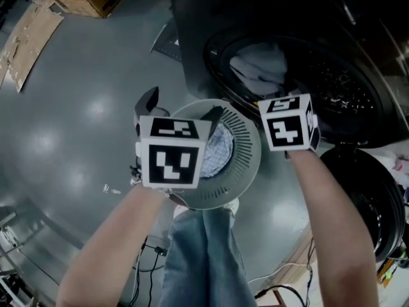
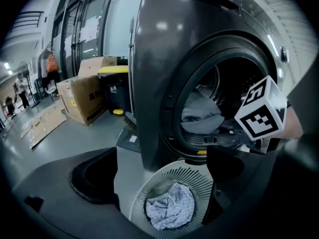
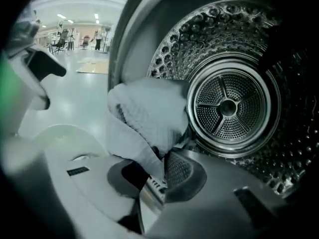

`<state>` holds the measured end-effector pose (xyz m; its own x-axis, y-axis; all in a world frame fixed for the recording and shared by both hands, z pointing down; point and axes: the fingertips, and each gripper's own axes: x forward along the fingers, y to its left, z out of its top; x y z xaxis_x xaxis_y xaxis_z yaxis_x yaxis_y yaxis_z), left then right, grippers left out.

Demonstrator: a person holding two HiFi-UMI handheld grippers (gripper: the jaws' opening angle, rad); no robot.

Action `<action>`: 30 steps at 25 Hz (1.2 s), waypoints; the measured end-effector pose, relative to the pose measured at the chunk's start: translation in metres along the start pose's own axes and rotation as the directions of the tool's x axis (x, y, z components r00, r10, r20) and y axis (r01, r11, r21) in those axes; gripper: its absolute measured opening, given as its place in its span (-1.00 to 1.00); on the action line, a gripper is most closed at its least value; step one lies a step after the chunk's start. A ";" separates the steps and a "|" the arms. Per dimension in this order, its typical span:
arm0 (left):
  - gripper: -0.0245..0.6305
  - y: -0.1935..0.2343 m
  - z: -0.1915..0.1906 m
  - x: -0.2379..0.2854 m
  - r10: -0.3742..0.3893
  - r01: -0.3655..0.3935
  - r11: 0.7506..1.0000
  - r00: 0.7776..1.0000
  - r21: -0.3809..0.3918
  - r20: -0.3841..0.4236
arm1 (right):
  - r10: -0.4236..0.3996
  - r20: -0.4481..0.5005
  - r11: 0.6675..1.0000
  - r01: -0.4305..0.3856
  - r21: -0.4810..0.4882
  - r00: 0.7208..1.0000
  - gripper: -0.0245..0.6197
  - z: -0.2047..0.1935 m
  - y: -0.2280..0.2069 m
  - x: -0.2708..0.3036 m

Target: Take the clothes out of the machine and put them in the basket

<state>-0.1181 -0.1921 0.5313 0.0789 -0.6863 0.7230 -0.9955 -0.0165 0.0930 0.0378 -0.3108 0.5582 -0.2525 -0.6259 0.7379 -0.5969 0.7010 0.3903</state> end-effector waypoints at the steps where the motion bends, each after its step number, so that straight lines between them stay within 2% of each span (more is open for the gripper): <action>1: 0.79 -0.001 0.002 -0.007 -0.001 0.001 1.000 1.000 -0.004 -0.003 | -0.002 -0.007 1.000 0.002 -0.002 1.000 -0.76 -0.001 0.000 -0.011; 10: 0.79 -0.003 0.016 -0.050 0.009 -0.011 0.998 1.000 -0.056 -0.027 | 0.017 -0.053 0.996 -0.012 0.094 0.998 -0.77 -0.006 -0.009 -0.068; 19: 0.79 0.002 0.030 -0.074 0.032 -0.034 0.996 0.999 -0.080 -0.033 | 0.065 -0.016 0.981 -0.061 0.183 0.998 -0.77 0.005 0.001 -0.104; 25: 0.79 0.008 0.022 -0.076 0.044 -0.047 0.995 0.998 -0.084 -0.047 | 0.134 -0.031 0.932 -0.115 0.345 0.991 -0.78 -0.007 0.027 -0.109; 30: 0.79 0.015 0.002 -0.078 0.053 -0.060 0.993 0.996 -0.101 -0.075 | 0.201 -0.037 0.904 -0.171 0.393 0.979 -0.78 -0.018 0.059 -0.113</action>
<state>-0.1389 -0.1399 0.4752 0.0297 -0.6298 0.7762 -0.9882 0.0985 0.1177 0.0446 -0.1929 0.5076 -0.3390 -0.4593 0.8210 -0.7954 0.6060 0.0106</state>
